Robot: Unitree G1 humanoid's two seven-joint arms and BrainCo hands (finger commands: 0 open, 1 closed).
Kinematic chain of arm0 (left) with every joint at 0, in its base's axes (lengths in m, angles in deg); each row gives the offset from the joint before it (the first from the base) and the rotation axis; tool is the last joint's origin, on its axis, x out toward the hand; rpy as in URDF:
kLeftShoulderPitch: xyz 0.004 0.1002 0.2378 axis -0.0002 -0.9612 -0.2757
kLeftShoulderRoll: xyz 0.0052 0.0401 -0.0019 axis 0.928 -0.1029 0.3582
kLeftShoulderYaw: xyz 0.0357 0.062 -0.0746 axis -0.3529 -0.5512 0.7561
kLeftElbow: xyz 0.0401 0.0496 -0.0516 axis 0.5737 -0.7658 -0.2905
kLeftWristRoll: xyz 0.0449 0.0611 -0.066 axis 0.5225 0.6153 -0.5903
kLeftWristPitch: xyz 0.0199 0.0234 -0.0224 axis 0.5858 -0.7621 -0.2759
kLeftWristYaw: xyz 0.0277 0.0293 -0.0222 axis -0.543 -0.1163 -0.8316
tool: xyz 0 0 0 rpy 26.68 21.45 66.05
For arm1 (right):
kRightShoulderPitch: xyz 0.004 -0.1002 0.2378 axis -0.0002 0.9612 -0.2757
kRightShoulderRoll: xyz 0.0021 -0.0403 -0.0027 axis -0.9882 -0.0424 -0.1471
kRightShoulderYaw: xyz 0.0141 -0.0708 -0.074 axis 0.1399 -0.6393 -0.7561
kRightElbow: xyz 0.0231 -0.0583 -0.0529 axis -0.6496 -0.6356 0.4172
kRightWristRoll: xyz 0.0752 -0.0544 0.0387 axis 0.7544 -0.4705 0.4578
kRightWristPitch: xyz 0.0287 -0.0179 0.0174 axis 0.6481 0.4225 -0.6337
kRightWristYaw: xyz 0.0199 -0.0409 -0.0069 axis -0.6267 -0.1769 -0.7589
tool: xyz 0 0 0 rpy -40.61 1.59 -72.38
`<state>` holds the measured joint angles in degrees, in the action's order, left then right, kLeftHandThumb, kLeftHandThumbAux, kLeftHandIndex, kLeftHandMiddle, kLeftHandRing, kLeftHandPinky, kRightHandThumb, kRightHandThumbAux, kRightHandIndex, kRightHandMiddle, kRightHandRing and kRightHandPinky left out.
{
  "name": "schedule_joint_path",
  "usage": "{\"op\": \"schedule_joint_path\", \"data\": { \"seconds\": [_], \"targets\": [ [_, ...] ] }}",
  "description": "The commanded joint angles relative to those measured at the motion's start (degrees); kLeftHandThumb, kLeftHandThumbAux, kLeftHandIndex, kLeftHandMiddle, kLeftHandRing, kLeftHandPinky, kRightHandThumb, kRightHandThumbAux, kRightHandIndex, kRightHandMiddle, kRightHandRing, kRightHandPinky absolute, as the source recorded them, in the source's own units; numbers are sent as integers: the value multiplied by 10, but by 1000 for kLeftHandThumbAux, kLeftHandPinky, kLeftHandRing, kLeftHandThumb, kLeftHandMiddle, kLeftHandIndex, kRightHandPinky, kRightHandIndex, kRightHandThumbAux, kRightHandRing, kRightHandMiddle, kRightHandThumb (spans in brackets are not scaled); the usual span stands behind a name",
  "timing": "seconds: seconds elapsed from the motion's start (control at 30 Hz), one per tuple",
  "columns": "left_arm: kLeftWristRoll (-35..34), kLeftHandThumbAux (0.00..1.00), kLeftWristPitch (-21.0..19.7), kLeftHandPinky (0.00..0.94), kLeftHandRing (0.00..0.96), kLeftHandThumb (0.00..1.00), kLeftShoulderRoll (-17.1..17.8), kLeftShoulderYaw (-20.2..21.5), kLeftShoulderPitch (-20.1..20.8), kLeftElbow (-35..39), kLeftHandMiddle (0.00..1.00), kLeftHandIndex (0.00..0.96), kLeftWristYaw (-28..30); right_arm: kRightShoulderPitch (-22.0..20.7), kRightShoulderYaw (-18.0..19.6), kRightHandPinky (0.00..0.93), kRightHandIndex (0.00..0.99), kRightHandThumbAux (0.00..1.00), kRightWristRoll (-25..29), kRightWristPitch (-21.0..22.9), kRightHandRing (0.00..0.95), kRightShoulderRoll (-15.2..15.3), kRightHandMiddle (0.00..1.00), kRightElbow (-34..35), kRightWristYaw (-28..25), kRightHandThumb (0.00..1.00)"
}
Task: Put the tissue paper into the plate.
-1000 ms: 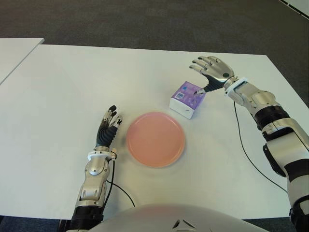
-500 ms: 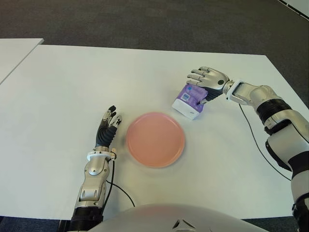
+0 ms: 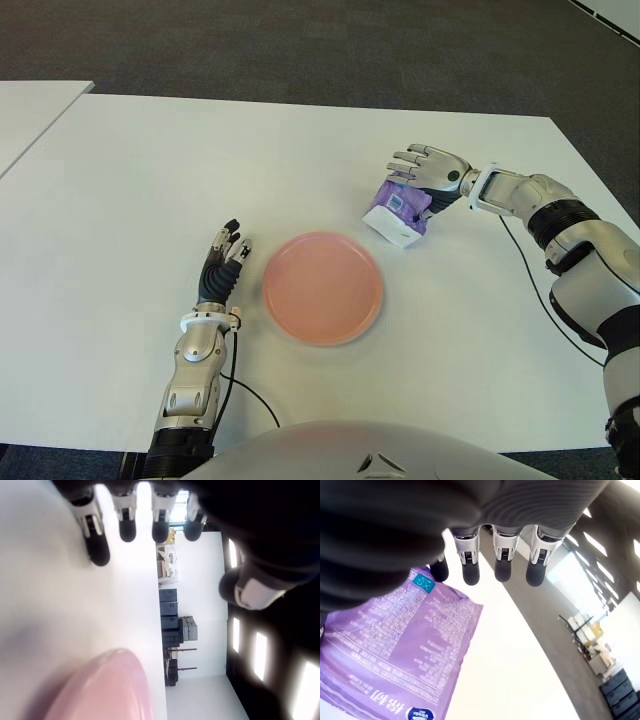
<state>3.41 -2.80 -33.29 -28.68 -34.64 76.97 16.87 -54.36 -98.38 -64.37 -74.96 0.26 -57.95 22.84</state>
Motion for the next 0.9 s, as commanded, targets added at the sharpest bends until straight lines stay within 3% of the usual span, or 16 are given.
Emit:
{"op": "schedule_joint_path", "data": {
  "seconds": [0.03,0.9],
  "targets": [
    [4,453,-10,0,0,0,-1,4,-12,-8,0,0,-8,26,-29,0,0,329,-21,-5,0,-7,0,-8,-15,536],
    [-4,465,-19,0,0,0,-3,5,-13,-4,0,0,-3,37,0,0,0,348,35,-15,0,5,0,2,-40,517]
  ]
}}
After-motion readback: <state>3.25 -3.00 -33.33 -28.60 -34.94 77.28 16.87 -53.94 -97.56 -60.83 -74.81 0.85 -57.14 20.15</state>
